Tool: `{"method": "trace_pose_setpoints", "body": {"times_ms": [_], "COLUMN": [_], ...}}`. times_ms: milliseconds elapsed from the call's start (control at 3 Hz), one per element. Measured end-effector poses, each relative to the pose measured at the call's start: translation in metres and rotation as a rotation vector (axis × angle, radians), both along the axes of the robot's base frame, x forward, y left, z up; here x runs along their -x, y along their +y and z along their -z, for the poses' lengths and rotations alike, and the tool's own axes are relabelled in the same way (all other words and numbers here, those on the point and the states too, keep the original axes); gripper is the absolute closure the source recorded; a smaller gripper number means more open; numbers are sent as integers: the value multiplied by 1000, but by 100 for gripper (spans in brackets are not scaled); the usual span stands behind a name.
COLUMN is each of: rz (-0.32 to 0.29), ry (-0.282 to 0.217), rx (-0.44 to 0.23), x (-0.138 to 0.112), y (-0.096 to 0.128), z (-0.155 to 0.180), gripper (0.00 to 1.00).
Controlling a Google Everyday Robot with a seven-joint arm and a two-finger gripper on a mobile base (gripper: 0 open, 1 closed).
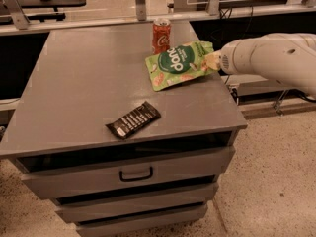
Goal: Move green rice chip bag near coke can
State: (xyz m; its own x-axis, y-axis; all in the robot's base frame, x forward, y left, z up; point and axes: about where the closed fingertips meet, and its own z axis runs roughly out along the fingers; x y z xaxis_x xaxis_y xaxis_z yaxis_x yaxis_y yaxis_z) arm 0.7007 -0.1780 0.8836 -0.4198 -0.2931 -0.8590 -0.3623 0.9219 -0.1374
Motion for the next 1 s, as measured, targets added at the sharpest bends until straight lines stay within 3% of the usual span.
{"method": "trace_pose_setpoints", "body": {"times_ms": [333, 667, 1000], "rz": [-35, -75, -118], "ry": [-19, -53, -106], "rx": [3, 19, -11], "x": [1, 6, 18], "y": [2, 3, -1], "z": [-8, -20, -37], "gripper": [15, 0, 0]}}
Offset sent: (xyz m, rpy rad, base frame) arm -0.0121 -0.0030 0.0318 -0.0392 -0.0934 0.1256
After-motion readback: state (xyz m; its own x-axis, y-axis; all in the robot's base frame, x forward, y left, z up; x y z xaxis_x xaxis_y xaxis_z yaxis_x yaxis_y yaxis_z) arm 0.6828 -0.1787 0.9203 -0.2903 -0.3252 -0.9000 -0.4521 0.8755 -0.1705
